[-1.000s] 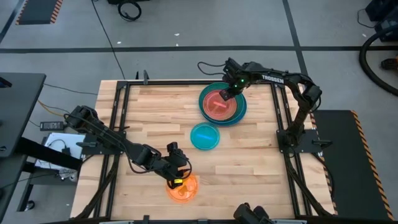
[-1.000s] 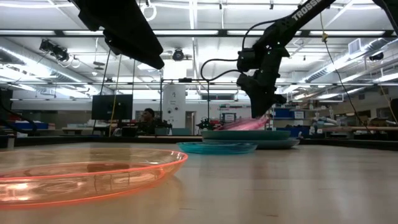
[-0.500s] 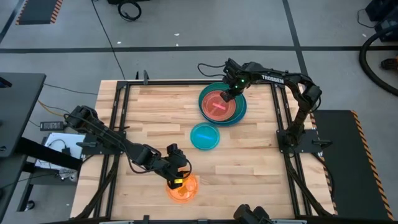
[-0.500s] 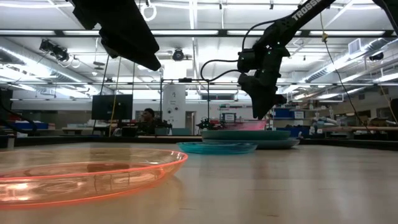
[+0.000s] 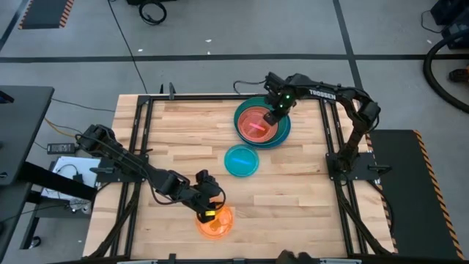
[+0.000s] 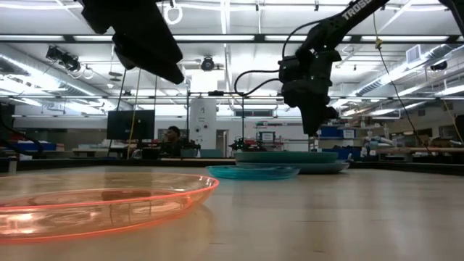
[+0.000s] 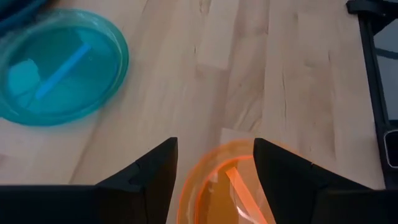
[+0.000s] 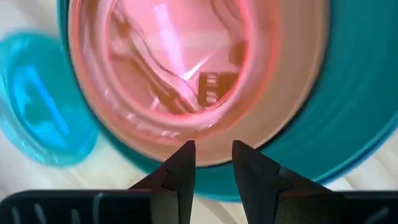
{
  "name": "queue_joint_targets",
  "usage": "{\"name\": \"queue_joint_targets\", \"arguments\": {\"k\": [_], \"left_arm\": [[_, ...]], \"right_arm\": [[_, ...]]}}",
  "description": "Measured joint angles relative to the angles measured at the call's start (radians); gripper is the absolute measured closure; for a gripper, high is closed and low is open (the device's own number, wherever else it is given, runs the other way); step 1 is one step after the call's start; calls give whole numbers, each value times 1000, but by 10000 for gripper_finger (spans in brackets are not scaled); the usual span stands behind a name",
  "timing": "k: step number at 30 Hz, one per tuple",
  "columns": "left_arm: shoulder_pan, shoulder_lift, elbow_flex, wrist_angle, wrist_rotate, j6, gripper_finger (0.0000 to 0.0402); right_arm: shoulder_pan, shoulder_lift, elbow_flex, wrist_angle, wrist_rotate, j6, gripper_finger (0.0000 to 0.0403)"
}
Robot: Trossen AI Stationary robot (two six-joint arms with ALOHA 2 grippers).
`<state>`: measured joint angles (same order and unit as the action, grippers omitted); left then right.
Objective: Stack plastic plates
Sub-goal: Stack the blue plate on top of the red plate
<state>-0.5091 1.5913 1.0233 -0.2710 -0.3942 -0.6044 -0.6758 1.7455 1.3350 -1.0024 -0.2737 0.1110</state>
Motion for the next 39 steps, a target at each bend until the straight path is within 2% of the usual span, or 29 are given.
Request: {"name": "queue_joint_targets", "arguments": {"k": [6, 12, 20, 25, 31, 39], "left_arm": [[-6, 0, 0, -22, 36, -42, 184], [-5, 0, 0, -91, 70, -116, 184], [-7, 0, 0, -191, 170, -211, 184], [-29, 0, 0, -273, 180, -242, 184], [-59, 0, 0, -334, 170, -270, 184], [-65, 0, 0, -332, 142, -271, 184]], "right_arm": [[128, -11, 0, 32, 69, -74, 290], [277, -11, 0, 133, 71, -199, 290], [485, -11, 0, 162, 122, -325, 291], [599, -10, 0, 174, 133, -401, 290], [742, -10, 0, 262, 281, -431, 275], [890, 18, -64, 504, 486, -479, 256]]}}
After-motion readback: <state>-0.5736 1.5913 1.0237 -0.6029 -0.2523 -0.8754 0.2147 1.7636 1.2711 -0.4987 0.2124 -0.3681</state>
